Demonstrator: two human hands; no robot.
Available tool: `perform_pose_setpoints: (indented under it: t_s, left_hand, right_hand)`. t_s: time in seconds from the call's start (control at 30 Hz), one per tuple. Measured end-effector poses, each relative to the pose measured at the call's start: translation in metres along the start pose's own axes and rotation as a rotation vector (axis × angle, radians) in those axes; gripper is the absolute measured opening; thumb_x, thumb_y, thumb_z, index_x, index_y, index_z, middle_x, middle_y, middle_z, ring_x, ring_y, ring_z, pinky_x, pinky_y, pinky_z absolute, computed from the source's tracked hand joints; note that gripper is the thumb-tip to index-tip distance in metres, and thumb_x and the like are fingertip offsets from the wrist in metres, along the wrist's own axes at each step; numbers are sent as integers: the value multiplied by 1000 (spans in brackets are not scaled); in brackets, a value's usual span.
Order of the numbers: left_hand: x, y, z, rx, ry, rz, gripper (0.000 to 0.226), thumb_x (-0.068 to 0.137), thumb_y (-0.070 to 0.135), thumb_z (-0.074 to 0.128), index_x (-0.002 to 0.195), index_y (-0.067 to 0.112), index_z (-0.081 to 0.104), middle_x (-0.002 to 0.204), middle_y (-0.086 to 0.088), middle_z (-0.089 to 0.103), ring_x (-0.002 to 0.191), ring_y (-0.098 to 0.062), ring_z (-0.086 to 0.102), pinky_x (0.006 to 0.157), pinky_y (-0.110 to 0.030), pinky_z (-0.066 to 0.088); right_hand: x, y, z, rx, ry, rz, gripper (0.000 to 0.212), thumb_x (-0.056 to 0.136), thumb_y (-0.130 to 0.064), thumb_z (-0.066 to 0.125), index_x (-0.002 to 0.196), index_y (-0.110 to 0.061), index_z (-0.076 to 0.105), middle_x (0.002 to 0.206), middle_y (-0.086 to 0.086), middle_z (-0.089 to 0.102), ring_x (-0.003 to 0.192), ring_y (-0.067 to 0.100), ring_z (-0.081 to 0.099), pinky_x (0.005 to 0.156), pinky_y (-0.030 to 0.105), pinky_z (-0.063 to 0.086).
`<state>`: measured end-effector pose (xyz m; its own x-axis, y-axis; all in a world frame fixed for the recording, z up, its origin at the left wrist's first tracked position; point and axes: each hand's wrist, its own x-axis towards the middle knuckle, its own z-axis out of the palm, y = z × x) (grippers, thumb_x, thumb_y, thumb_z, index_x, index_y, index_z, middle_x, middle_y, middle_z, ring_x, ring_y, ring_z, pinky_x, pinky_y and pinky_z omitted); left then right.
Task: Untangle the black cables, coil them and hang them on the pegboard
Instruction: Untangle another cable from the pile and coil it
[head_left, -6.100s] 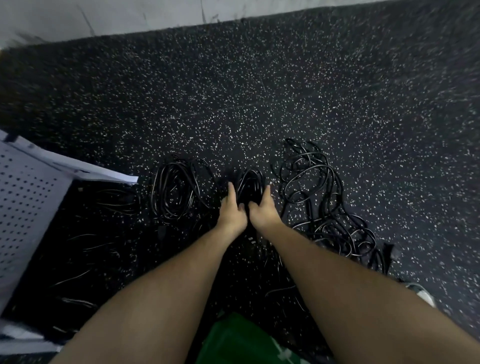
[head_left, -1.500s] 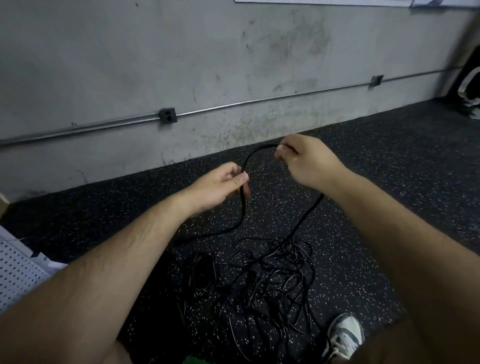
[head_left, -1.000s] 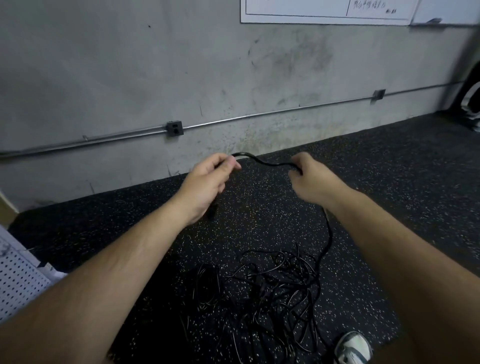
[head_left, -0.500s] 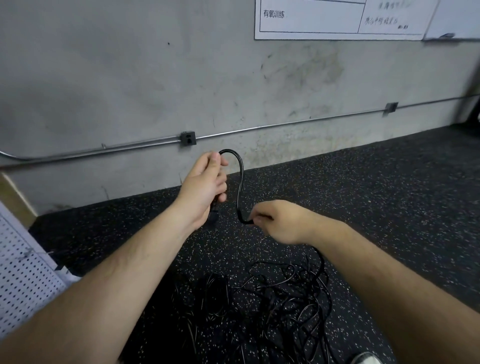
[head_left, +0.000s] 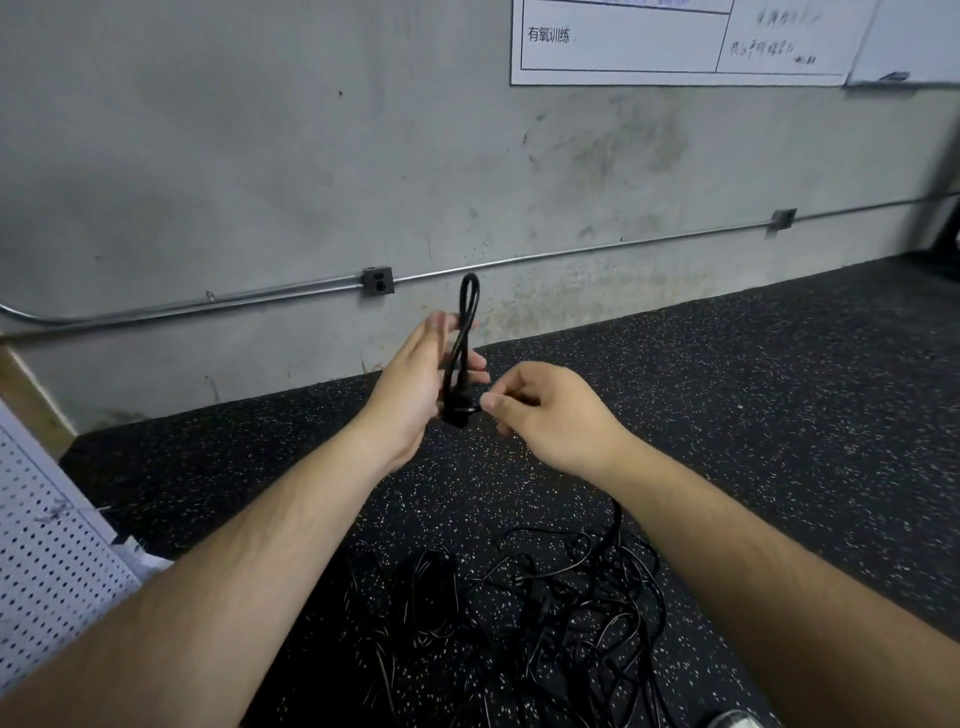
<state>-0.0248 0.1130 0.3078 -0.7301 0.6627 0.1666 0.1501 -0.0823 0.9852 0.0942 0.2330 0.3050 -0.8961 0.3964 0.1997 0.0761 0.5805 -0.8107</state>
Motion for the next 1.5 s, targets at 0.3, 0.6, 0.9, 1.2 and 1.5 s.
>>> perform_pose_setpoints:
  t_s: [0.3, 0.6, 0.9, 1.2, 1.5]
  left_hand:
    - [-4, -11, 4, 322, -93, 62, 29, 108, 41, 43, 111, 31, 70, 90, 2, 76, 83, -20, 73, 70, -33, 59]
    - [22, 5, -63, -66, 254, -189, 30, 110, 34, 40, 108, 13, 62, 84, -5, 64, 69, -17, 61, 47, -25, 44]
    - [9, -9, -58, 498, -19, -77, 25, 110, 30, 39, 118, 35, 62, 95, -2, 64, 79, -14, 67, 56, -24, 50]
    - [-2, -41, -22, 1000, -182, 40, 34, 106, 21, 44, 139, 29, 43, 109, 4, 43, 92, -13, 55, 79, -32, 47]
    - [-7, -38, -16, 903, -274, -82, 106, 88, 67, 62, 161, 35, -7, 163, 2, 26, 149, -21, 31, 123, -44, 27]
  right_hand:
    - [2, -4, -2, 119, 16, 32, 6, 98, -18, 65, 97, -12, 66, 73, -4, 71, 45, -3, 50, 45, 11, 35]
    - [-15, 34, -28, 12, -393, 221, 41, 102, -51, 49, 77, -20, 60, 73, -4, 63, 78, 15, 69, 101, 42, 49]
    - [13, 27, -40, 233, 110, 356, 24, 100, -34, 62, 98, -12, 72, 65, -3, 47, 52, 11, 39, 49, 25, 35]
    - [25, -12, -18, 826, 63, 336, 22, 107, -15, 49, 125, -2, 51, 86, 16, 71, 82, 34, 74, 75, 45, 63]
    - [24, -21, -11, 996, 31, 261, 29, 102, 8, 42, 129, 7, 51, 87, 15, 61, 70, 20, 60, 86, 49, 61]
